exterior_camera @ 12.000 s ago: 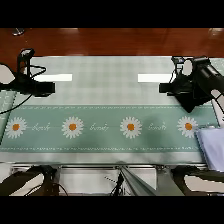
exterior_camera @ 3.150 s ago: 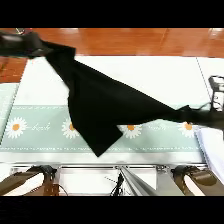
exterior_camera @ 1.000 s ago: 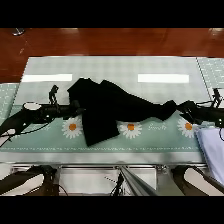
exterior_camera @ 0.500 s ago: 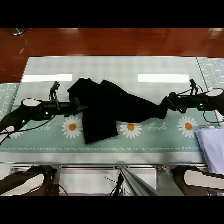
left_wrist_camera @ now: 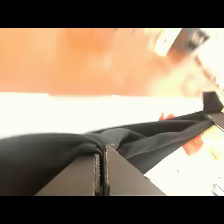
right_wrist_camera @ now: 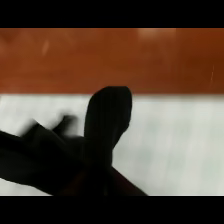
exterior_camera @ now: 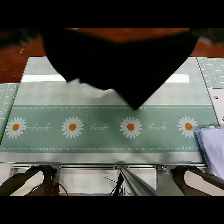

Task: Fold the shirts.

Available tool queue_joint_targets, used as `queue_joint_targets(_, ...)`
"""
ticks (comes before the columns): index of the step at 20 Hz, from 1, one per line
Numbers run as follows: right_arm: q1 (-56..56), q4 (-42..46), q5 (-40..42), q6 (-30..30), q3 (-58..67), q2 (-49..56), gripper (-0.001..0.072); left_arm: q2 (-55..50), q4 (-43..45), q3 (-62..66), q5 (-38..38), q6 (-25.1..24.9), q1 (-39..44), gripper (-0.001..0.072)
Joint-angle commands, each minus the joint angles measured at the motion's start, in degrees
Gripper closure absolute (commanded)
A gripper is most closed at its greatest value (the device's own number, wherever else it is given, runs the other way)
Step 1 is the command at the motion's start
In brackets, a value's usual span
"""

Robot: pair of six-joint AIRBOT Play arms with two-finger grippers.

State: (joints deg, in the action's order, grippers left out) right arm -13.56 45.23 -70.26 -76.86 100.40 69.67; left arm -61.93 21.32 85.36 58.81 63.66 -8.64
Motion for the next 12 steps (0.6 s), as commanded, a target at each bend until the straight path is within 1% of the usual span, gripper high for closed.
queue_joint_targets(1,0.17,3.37,-2.91,-1.51,14.58,-9.92,0.0673,4.92,8.26,21.27,2.19,8.35,-3.45,0.0684)
queue_joint_targets(2,0.17,5.38,-3.52,-1.49,15.06,-13.53,0.0673,6.25,13.73,26.12,5.01,12.68,-4.76,0.0684)
queue_joint_targets(3,0.17,7.87,-4.63,-1.49,15.06,-17.35,0.0673,7.63,17.88,30.03,7.91,14.25,-5.88,0.0684)
queue_joint_targets(4,0.17,10.12,-6.21,-1.49,15.06,-20.68,0.0673,9.62,21.2,33.16,9.94,14.23,-6.8,0.0684)
queue_joint_targets(5,0.17,12.26,-7.76,-1.62,15.06,-23.74,0.0673,11.98,23.56,34.34,10.16,14.21,-7.37,0.0684)
queue_joint_targets(7,0.17,14.73,-8.83,-2.91,15.06,-28.7,0.0673,17.57,29.03,34.38,9.66,14.19,-7.87,0.0684)
queue_joint_targets(9,0.17,15.72,-9.6,-3.5,15.06,-32.28,0.0673,22.14,35.47,34.36,10.86,14.21,-7.48,0.0684)
queue_joint_targets(11,0.17,17.57,-11.96,-4.39,15.06,-34.51,0.0673,26.08,42.69,33.42,12.02,14.82,-4.17,0.0684)
queue_joint_targets(12,0.17,18.38,-13.68,-4.9,15.06,-35.04,0.0673,27.65,46.03,32.39,12.37,16.11,-1.62,0.0684)
